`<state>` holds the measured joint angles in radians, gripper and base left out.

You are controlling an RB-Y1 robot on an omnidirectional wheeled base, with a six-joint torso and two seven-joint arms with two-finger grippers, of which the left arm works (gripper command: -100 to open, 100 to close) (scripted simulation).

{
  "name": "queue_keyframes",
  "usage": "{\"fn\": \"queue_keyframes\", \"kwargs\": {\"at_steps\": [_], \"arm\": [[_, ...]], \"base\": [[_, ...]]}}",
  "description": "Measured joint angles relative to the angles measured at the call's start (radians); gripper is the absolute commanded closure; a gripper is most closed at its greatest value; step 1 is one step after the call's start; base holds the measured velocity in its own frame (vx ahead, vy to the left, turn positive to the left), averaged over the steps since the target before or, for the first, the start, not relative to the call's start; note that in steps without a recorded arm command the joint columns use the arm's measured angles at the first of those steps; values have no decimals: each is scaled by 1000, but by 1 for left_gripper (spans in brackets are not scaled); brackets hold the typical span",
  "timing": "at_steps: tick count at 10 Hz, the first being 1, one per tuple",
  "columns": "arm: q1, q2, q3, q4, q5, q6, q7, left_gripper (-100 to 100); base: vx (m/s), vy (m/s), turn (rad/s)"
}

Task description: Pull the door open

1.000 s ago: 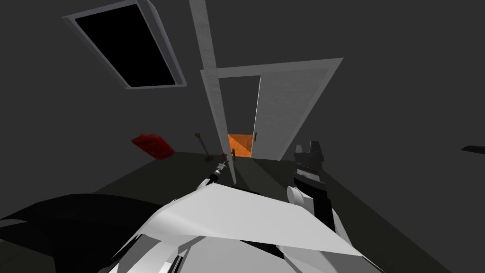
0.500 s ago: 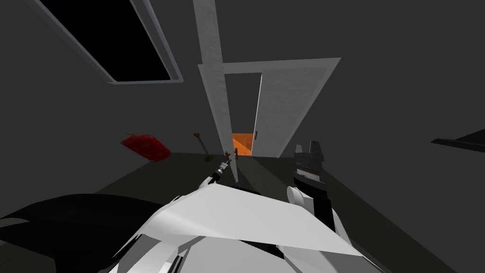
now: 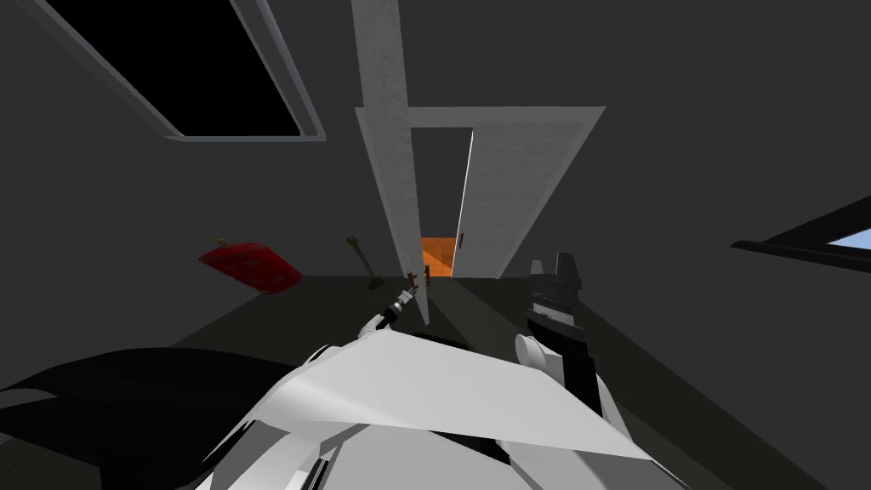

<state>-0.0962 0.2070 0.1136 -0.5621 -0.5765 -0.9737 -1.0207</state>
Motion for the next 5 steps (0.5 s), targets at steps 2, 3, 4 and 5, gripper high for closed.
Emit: {"fn": "queue_keyframes", "kwargs": {"at_steps": [2,3,4,5], "arm": [[3,0,-36,-13,-8,-15,11,-100],[-19,2,-34,27,-5,-30,2,-100],[-25,8,-48,39,-6,-48,1,-100],[-4,5,-65,-3,-12,-43,11,-100]], "base": [[-38,94,-12],[-41,73,-90],[-56,99,-77],[-30,61,-10]]}}
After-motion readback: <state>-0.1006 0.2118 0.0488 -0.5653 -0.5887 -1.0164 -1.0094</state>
